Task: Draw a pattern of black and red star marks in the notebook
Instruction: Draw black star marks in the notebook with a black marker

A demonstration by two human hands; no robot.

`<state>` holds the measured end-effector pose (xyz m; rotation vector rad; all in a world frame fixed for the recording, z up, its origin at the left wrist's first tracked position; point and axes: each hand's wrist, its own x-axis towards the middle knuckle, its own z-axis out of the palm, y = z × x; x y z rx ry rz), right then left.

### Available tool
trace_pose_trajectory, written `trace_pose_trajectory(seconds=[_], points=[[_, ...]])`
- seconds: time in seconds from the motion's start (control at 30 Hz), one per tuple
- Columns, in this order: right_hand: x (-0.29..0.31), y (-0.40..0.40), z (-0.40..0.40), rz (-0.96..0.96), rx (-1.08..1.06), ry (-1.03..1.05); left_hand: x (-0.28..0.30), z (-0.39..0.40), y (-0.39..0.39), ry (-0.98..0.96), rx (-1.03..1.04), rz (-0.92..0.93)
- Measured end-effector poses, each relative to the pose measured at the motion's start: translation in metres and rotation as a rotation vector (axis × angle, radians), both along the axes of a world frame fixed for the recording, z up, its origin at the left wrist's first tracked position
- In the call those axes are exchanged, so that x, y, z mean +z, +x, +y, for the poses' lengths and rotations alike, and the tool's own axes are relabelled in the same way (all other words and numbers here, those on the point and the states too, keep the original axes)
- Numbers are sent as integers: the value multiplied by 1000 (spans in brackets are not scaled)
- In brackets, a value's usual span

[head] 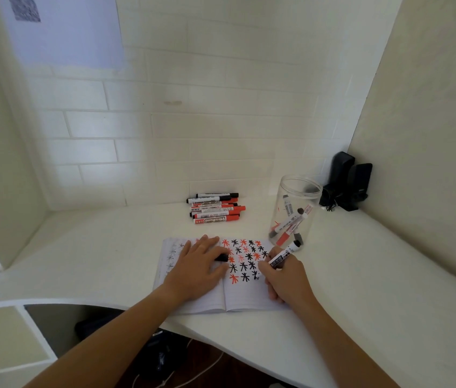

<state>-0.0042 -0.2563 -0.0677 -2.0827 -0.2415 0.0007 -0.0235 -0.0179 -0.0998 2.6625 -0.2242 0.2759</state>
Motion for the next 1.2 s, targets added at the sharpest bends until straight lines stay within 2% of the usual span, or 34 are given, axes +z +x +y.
trace_pose_trajectory(seconds=[0.07,0.2,0.4,0.8,0.93,1.07,1.2], points=[[-2,1,-2,-41,-9,52,0,0,1,-28,2,-18],[-2,2,-5,-124,11,129,-1,3,1,-91,-39,-180],[4,-9,3,-46,174,317,1,7,-3,-203,-109,-222],[3,-14,11,-56,306,240,9,2,-6,-182,-221,-180],[2,-13,12,-52,278,232,10,1,-7,-171,-232,-178],[7,-10,7,-7,277,345,9,1,-7,-166,-207,-175],[10,-8,4,176,237,552,7,1,-8,-225,-135,-187]])
